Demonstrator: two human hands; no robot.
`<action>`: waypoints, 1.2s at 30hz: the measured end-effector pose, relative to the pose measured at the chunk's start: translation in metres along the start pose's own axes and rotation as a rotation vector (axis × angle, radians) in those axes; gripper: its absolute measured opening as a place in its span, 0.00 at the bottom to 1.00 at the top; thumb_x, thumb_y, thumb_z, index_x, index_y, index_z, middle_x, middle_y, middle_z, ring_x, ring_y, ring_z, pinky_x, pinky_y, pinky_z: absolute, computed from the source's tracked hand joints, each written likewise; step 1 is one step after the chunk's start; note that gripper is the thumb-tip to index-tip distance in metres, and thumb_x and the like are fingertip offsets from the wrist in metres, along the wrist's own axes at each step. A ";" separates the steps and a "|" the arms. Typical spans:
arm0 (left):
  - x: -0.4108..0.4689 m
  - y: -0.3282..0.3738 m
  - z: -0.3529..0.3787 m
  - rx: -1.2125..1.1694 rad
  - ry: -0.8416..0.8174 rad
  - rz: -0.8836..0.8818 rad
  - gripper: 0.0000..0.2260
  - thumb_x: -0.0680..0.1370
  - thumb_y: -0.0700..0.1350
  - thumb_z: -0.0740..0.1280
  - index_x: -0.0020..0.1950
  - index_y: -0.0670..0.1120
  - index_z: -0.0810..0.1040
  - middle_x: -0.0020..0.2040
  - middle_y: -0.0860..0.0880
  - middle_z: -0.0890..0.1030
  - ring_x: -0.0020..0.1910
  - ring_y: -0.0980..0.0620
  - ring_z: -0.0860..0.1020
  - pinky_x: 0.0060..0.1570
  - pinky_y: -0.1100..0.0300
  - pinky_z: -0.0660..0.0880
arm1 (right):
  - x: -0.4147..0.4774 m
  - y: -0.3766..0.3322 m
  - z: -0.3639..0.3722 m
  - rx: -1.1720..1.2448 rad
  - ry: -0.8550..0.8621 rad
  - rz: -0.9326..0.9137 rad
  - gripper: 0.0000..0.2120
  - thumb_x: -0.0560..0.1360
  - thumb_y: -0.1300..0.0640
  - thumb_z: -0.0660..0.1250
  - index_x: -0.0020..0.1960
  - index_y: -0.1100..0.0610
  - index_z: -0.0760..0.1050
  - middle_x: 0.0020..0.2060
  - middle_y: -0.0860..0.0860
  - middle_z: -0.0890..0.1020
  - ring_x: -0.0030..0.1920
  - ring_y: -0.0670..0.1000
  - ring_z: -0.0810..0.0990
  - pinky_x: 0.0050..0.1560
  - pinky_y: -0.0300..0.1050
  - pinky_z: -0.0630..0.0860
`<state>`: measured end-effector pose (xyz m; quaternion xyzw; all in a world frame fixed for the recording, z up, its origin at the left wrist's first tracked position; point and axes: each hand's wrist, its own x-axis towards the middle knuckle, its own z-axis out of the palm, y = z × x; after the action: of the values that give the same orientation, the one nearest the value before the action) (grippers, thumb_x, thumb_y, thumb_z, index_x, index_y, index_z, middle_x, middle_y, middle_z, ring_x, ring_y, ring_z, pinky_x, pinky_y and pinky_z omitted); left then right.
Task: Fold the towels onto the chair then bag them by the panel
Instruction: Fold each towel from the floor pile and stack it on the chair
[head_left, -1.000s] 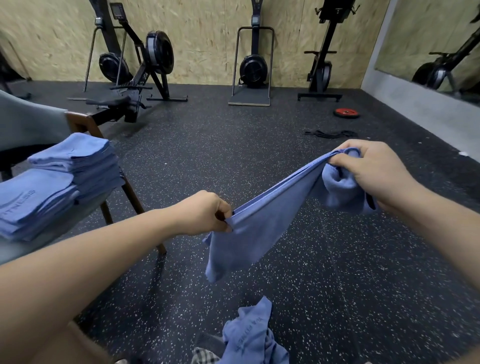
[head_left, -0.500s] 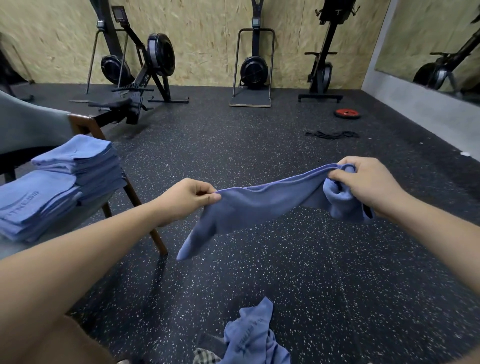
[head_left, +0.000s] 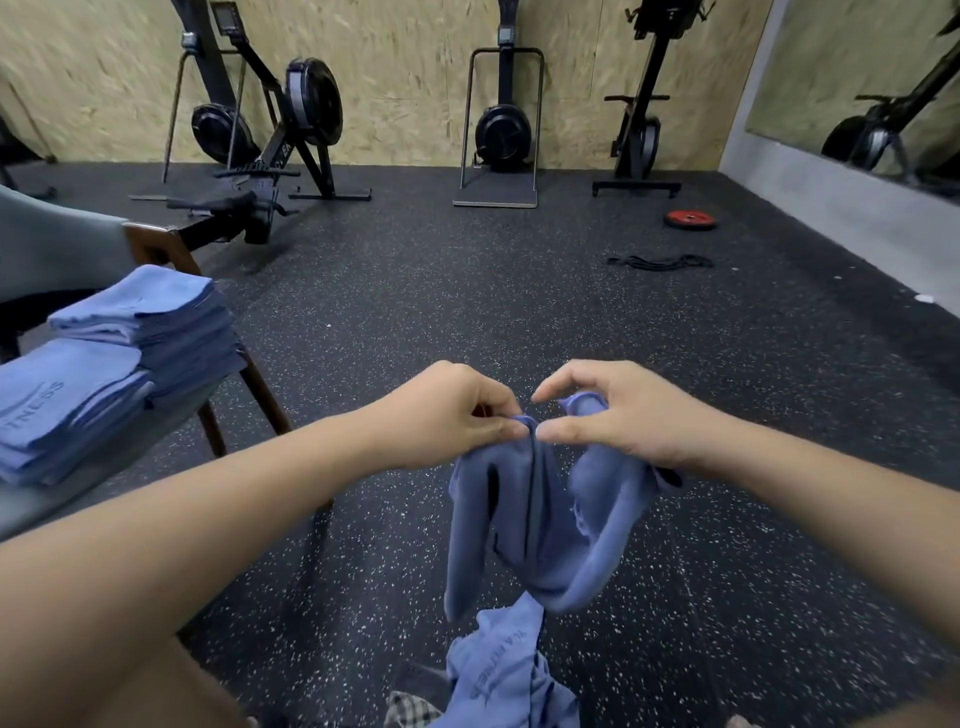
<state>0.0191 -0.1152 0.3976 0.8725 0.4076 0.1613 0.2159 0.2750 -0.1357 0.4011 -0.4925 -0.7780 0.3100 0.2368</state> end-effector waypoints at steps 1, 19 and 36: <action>-0.001 0.005 0.001 -0.014 -0.005 0.024 0.07 0.83 0.50 0.73 0.45 0.52 0.85 0.30 0.63 0.76 0.30 0.63 0.72 0.34 0.70 0.65 | -0.001 -0.003 0.003 -0.006 -0.043 -0.014 0.17 0.73 0.43 0.81 0.60 0.42 0.84 0.52 0.36 0.86 0.55 0.34 0.82 0.59 0.33 0.74; 0.000 -0.016 -0.013 0.097 -0.049 0.031 0.07 0.79 0.56 0.77 0.46 0.53 0.86 0.35 0.54 0.82 0.33 0.58 0.75 0.35 0.65 0.69 | 0.004 0.010 -0.016 -0.170 0.005 -0.054 0.07 0.77 0.48 0.77 0.43 0.47 0.82 0.38 0.45 0.85 0.40 0.43 0.80 0.48 0.48 0.77; -0.009 -0.067 -0.050 0.182 0.108 -0.170 0.03 0.77 0.56 0.78 0.46 0.59 0.88 0.41 0.61 0.86 0.41 0.65 0.80 0.39 0.71 0.70 | 0.012 0.045 -0.046 -0.254 0.230 0.056 0.08 0.76 0.49 0.77 0.41 0.47 0.81 0.36 0.37 0.83 0.41 0.41 0.80 0.43 0.44 0.73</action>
<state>-0.0525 -0.0716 0.4052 0.8409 0.5038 0.1515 0.1268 0.3292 -0.0992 0.4014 -0.5722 -0.7645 0.1576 0.2514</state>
